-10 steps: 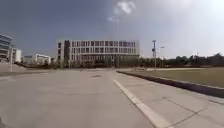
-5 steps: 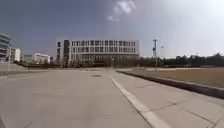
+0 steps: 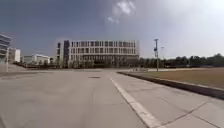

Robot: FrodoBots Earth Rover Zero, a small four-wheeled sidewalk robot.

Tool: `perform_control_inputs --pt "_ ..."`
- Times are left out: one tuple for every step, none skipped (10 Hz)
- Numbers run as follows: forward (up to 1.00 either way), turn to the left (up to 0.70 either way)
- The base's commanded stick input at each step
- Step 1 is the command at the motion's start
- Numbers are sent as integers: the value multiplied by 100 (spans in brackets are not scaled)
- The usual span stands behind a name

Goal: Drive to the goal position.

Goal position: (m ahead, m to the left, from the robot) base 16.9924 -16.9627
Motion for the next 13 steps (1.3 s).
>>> perform_control_inputs --pt "70 34" --pt "70 22" --pt "70 12" --pt "70 4" --pt "70 0" --pt "70 0" --pt "70 0" --pt "70 0" --pt "70 0" --pt "70 0" --pt "70 0" --pt "70 0" --pt "70 -32"
